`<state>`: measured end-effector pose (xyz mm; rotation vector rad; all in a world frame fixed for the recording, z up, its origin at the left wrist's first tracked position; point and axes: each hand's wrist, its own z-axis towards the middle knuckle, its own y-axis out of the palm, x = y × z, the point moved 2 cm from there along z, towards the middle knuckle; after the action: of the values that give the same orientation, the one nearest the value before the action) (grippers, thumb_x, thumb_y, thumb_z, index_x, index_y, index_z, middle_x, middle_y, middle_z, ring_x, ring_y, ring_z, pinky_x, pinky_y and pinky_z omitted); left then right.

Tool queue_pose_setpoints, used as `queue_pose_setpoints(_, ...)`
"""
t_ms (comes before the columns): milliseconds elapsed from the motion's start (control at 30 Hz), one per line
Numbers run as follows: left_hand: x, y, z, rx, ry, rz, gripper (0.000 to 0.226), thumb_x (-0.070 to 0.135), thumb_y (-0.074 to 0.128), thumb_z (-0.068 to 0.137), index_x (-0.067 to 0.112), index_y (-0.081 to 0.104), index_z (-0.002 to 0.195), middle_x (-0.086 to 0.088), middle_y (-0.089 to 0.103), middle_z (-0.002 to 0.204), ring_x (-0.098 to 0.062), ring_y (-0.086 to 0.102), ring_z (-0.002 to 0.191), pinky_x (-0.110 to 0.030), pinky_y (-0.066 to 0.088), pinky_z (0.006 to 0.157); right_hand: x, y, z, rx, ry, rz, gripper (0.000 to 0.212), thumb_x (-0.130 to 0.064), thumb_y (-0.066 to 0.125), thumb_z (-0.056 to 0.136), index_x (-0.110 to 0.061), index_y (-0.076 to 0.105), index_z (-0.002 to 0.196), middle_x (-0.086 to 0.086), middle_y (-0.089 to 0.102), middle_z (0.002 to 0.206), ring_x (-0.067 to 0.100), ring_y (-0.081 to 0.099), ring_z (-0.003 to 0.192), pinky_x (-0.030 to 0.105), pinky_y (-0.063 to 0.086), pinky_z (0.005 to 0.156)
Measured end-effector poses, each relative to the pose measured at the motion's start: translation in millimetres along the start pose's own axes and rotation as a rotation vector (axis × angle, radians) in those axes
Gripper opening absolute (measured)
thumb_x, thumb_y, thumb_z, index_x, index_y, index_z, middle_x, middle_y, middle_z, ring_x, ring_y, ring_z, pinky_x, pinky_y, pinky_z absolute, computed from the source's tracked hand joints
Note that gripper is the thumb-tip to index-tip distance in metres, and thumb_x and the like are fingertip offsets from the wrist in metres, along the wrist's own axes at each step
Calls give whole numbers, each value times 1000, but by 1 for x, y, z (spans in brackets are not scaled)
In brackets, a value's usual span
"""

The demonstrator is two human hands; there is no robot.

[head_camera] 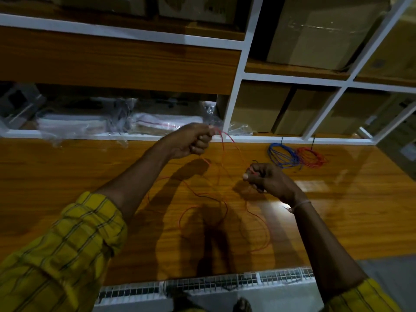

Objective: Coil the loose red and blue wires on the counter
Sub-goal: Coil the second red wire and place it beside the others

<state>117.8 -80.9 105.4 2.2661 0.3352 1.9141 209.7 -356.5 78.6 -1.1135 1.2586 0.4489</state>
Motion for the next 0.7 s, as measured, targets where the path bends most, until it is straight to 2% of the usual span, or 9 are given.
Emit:
queue_pose_setpoints(200, 3, -43, 8, 257, 145, -779, 35, 15, 31, 109, 15, 46, 78, 7, 30, 49, -5, 26, 33, -19, 16, 36, 32, -18, -10, 87, 125, 68, 28, -15, 68, 98, 11, 59, 91, 13, 54, 64, 23, 45, 58, 31, 35, 55)
queue_pose_setpoints(300, 2, -58, 6, 375, 241, -934, 39, 12, 31, 109, 14, 45, 73, 5, 30, 46, -7, 24, 32, -20, 17, 34, 43, -22, -19, 113, 171, 137, 18, -10, 64, 99, 8, 61, 95, 15, 52, 68, 18, 47, 57, 30, 35, 56)
queue_pose_setpoints(400, -2, -60, 4, 433, 315, -1032, 41, 12, 30, 109, 14, 42, 70, 4, 30, 44, -9, 24, 30, -20, 18, 33, 50, -24, -19, 148, 171, 71, 17, -3, 63, 99, 14, 59, 96, 18, 57, 72, 18, 54, 60, 28, 44, 58)
queue_pose_setpoints(467, -7, -59, 7, 488, 331, -1028, 38, 10, 32, 108, 15, 40, 71, 3, 29, 45, -9, 23, 32, -21, 19, 34, 56, -22, -17, 191, 175, -54, 9, 1, 61, 98, 8, 64, 95, 19, 63, 73, 24, 59, 64, 39, 49, 62)
queue_pose_setpoints(533, -10, -54, 9, 537, 313, -940, 35, 11, 33, 108, 15, 40, 74, 3, 30, 47, -9, 24, 34, -21, 20, 35, 62, -18, -15, 246, 169, -220, 14, 0, 59, 99, -1, 69, 90, 17, 69, 71, 29, 64, 64, 51, 54, 65)
queue_pose_setpoints(567, -10, -50, 10, 558, 297, -865, 33, 12, 33, 109, 16, 41, 77, 4, 32, 48, -8, 25, 35, -20, 21, 35, 62, -15, -13, 258, 158, -314, 17, -3, 59, 100, -2, 71, 88, 16, 71, 70, 29, 67, 63, 51, 56, 66)
queue_pose_setpoints(633, -8, -33, 10, 591, 268, -665, 29, 12, 33, 110, 17, 42, 82, 5, 37, 50, -7, 30, 37, -19, 25, 37, 53, -6, -9, 242, 127, -530, 20, -12, 61, 101, -5, 76, 88, 13, 75, 72, 27, 72, 65, 44, 57, 65)
queue_pose_setpoints(700, -6, -15, 9, 610, 267, -415, 25, 15, 37, 110, 17, 47, 88, 2, 51, 56, -9, 44, 42, -19, 37, 41, 38, 5, -4, 100, 172, -759, 20, -15, 60, 101, -9, 79, 100, 12, 79, 90, 29, 75, 82, 38, 58, 71)
